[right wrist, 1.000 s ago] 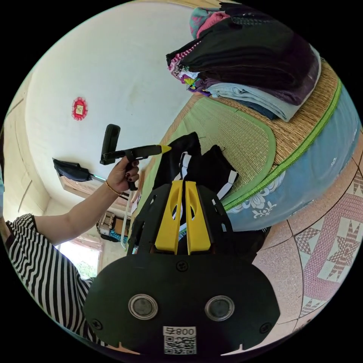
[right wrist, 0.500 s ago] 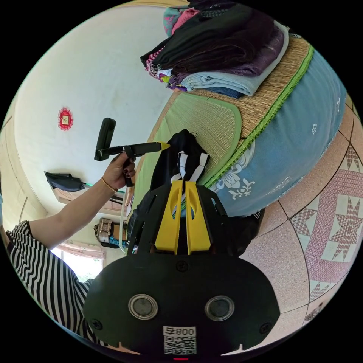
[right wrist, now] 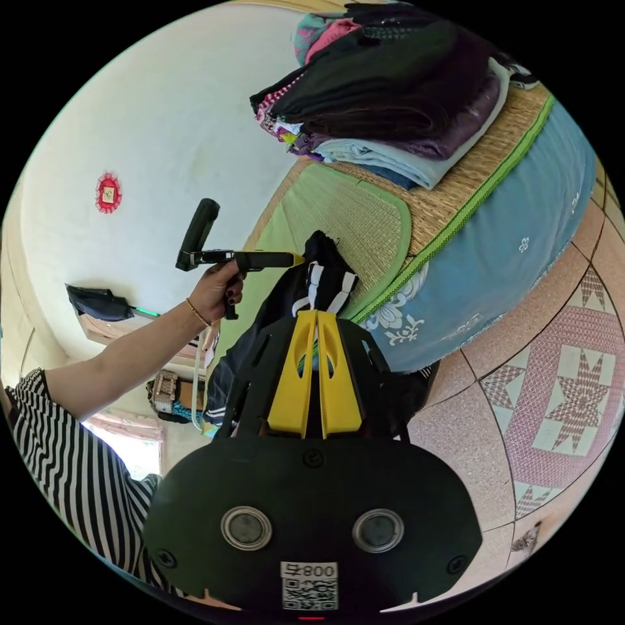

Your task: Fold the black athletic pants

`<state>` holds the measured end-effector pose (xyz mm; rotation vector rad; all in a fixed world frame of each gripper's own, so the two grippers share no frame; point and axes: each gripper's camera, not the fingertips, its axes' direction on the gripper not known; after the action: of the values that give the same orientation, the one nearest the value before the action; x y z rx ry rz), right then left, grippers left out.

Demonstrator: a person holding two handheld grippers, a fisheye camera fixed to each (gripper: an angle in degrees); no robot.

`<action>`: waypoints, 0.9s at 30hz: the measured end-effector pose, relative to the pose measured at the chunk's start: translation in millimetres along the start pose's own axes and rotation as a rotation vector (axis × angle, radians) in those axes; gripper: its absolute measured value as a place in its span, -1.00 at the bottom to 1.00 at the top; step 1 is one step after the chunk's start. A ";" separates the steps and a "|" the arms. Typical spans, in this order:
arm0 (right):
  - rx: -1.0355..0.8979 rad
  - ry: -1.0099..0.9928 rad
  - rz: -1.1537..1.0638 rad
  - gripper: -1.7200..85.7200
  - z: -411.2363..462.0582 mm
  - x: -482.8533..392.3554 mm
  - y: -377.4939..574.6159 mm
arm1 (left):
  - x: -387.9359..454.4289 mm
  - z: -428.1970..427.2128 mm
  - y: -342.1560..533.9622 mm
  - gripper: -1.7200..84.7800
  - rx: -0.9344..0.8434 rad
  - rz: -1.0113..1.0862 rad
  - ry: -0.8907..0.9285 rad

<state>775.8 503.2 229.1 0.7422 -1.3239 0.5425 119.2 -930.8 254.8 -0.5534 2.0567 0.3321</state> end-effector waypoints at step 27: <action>-0.138 0.137 -0.097 -0.96 116.0 -50.1 -43.4 | -99.7 -96.3 258.5 -0.83 -0.021 -0.185 0.060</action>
<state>722.1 390.6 181.4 0.6406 -1.1793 0.4126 -38.1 -725.7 393.5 -0.7688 2.0425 0.2297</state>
